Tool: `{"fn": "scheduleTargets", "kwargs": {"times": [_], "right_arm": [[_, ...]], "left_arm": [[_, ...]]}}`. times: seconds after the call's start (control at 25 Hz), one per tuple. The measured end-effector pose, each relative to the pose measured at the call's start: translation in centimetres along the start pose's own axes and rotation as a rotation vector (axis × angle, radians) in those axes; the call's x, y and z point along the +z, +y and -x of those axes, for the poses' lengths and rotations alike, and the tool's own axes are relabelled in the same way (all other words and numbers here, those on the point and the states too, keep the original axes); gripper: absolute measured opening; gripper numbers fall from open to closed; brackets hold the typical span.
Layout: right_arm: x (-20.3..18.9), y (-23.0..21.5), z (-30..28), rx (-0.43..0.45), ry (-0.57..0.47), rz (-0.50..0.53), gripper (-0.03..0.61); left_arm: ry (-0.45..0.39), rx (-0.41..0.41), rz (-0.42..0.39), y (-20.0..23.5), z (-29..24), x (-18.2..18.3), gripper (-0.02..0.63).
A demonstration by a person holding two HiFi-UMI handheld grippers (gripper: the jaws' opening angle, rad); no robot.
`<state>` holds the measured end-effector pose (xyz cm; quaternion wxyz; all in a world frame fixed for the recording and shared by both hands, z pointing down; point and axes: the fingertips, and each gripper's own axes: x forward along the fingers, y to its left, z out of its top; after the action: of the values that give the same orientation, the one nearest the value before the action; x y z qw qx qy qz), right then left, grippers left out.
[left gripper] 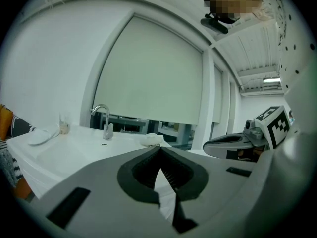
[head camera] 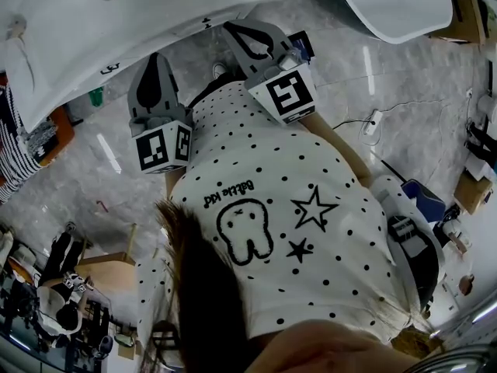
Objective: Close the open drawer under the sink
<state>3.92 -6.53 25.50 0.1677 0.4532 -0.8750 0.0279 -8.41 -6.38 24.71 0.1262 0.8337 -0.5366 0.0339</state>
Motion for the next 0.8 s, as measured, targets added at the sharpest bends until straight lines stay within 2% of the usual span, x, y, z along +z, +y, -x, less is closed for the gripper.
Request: {"fn": "scheduleTargets", "kwargs": {"times": [0.8], "right_arm": [[0.01,0.33,-0.02,0.016,0.004,0.004,0.012]], "left_arm": [[-0.014,0.019,0.022,0.19,0.47,0.38,0.005]]}}
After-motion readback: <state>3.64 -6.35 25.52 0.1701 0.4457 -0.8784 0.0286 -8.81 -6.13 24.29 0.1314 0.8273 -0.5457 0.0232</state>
